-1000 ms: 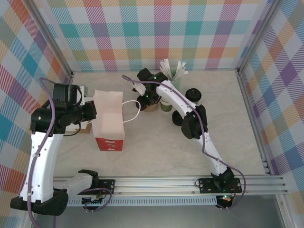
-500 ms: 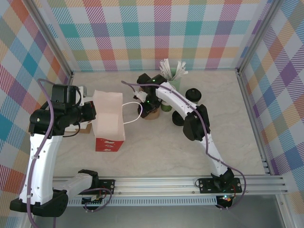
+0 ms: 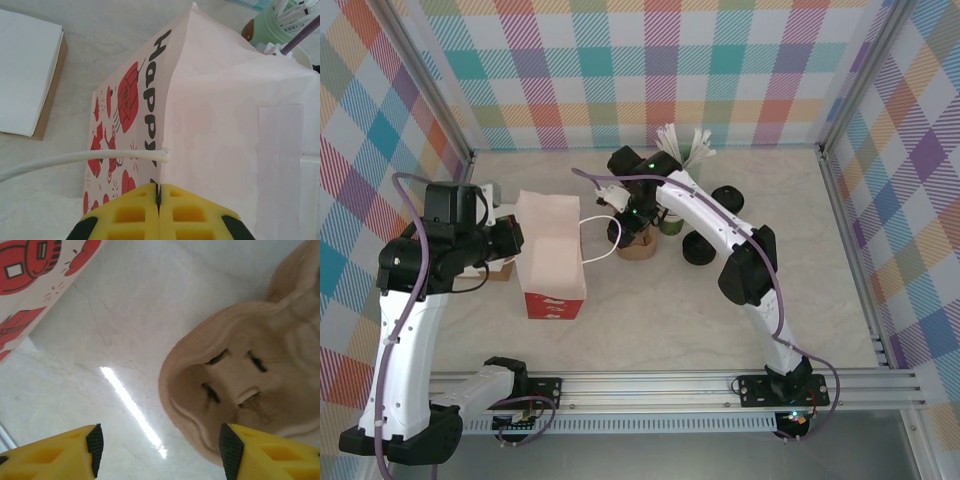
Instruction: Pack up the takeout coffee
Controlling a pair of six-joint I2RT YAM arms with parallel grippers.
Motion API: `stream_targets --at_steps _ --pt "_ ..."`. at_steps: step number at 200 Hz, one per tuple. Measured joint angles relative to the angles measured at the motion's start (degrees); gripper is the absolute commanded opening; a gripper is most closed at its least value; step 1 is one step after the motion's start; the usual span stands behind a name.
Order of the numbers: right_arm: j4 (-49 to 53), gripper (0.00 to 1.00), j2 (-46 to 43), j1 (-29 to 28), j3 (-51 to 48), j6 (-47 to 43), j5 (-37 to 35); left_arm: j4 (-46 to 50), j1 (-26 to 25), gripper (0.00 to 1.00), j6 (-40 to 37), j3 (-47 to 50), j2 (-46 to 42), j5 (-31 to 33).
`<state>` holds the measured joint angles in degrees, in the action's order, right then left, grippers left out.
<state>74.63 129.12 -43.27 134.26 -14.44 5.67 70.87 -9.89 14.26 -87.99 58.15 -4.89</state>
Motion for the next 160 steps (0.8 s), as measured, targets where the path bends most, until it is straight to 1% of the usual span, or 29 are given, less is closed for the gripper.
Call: stream_targets --at_steps 43,72,119,160 --pt "0.0 0.75 5.5 1.3 8.9 -8.5 -4.1 -0.5 0.0 0.0 1.6 0.5 -1.6 -1.5" --pt "-0.4 0.81 8.9 1.9 10.1 -13.6 -7.3 -0.5 0.0 0.0 2.5 0.5 -1.7 -2.8" --pt "-1.2 0.82 13.1 2.4 12.0 -19.1 -11.3 -0.5 0.0 0.0 2.9 0.7 -1.7 -3.7" --pt "-1.7 0.82 13.8 2.4 12.5 -20.9 -13.4 -0.5 0.0 0.0 3.1 1.4 -1.6 -4.2"
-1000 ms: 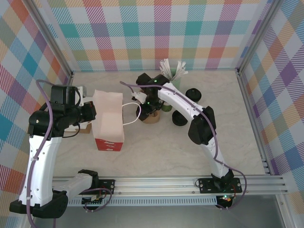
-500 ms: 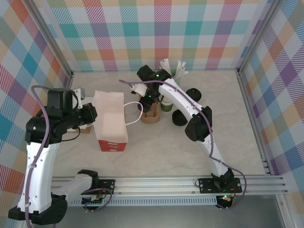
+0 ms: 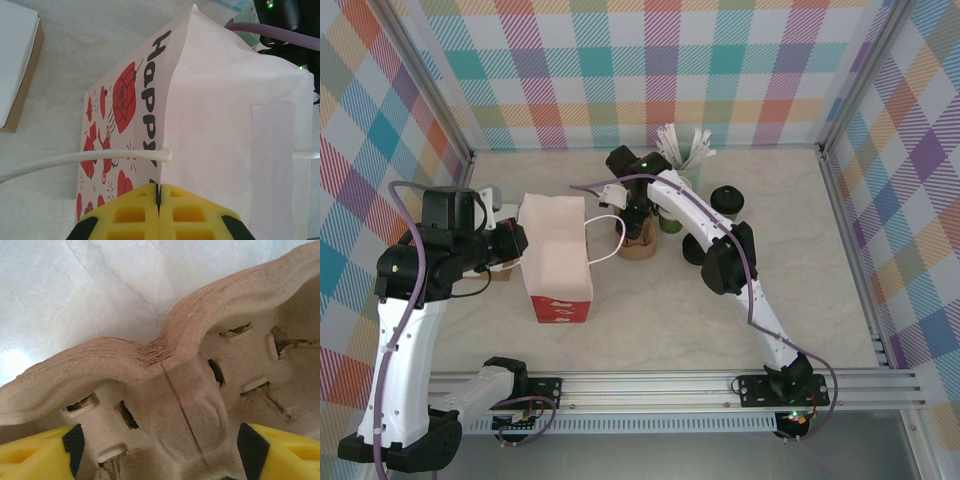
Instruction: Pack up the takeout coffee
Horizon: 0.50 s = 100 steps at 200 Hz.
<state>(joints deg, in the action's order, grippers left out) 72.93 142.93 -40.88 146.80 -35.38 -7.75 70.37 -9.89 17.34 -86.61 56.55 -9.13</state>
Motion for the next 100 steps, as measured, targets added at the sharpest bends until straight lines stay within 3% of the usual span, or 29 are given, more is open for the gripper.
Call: stream_targets --at_steps 54,100 --pt "-1.1 0.81 1.4 0.0 0.2 -0.8 -1.5 0.0 0.0 0.0 0.0 0.1 0.2 -0.5" --pt "-1.3 0.72 2.8 0.0 0.2 -1.2 -1.7 0.0 0.0 0.0 0.2 0.1 0.4 -0.9"
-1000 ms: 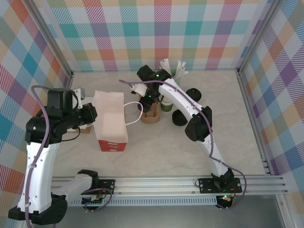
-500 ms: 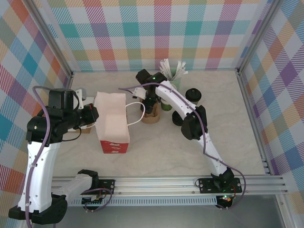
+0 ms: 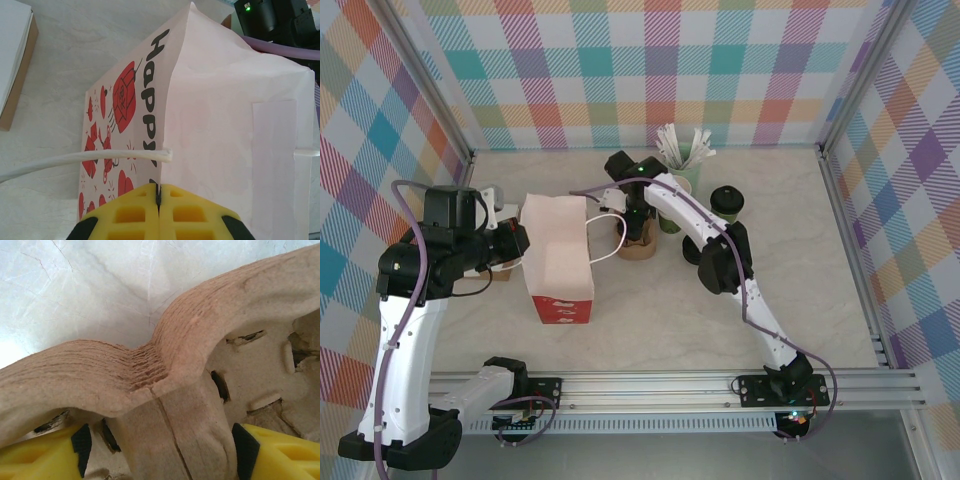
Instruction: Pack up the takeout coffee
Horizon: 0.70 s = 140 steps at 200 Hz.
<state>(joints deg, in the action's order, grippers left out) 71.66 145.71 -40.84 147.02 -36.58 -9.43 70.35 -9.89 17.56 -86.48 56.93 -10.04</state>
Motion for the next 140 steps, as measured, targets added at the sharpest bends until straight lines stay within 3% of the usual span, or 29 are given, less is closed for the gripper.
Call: stream_targets --at_steps 67,140 --pt "-0.2 0.55 0.0 0.0 0.2 -0.2 0.0 0.0 0.0 0.0 0.7 0.1 0.0 -0.3" --pt "0.0 0.49 -0.3 0.0 0.4 -0.2 0.0 -0.1 0.0 0.0 0.8 0.1 0.0 -0.5"
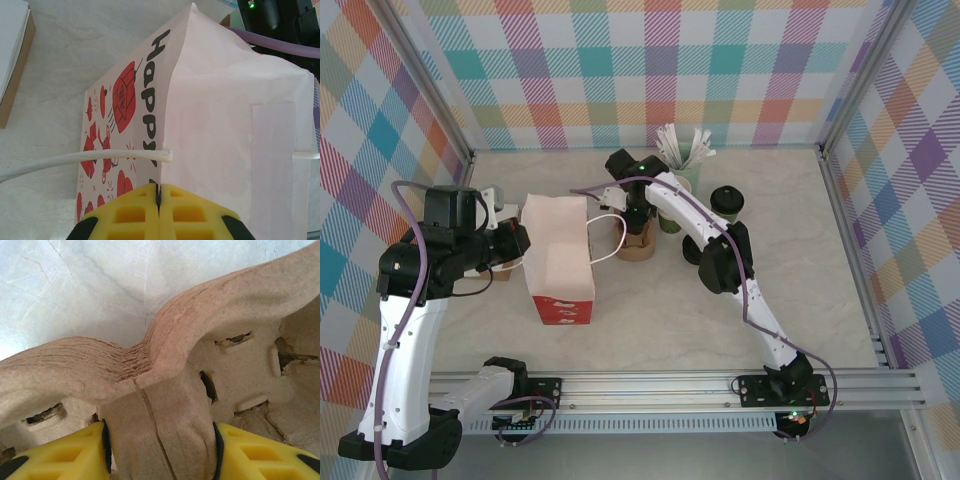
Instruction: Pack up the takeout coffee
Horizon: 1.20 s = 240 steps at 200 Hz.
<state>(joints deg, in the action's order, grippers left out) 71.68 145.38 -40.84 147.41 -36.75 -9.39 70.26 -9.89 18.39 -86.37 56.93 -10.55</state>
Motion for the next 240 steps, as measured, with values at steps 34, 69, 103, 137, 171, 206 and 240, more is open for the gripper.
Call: stream_targets --at_steps 34,69,103,137,171,206,240 --pt "0.0 0.47 -0.1 0.0 0.0 0.0 0.0 -0.3 0.0 0.0 0.0 0.3 0.0 -0.2" --pt "0.1 0.47 -0.3 0.0 0.0 0.0 0.4 -0.3 0.0 0.0 0.0 0.7 0.0 -0.5" --pt "0.5 0.46 -0.5 0.0 0.0 0.0 1.1 -0.3 0.0 0.0 0.1 0.7 0.0 -0.6" --pt "0.6 0.48 -0.5 0.0 0.0 0.0 1.5 -0.3 0.0 0.0 0.1 0.7 0.0 -0.6" --pt "0.6 0.53 -0.5 0.0 0.0 0.1 1.9 -0.3 0.0 0.0 0.1 0.7 0.0 -0.6" --pt "0.6 0.48 -0.5 0.0 0.0 0.2 2.4 -0.3 0.0 0.0 0.1 0.7 0.0 -0.6" --pt "0.6 0.48 -0.5 0.0 0.0 0.3 2.5 -0.3 0.0 0.0 0.1 0.7 0.0 -0.6"
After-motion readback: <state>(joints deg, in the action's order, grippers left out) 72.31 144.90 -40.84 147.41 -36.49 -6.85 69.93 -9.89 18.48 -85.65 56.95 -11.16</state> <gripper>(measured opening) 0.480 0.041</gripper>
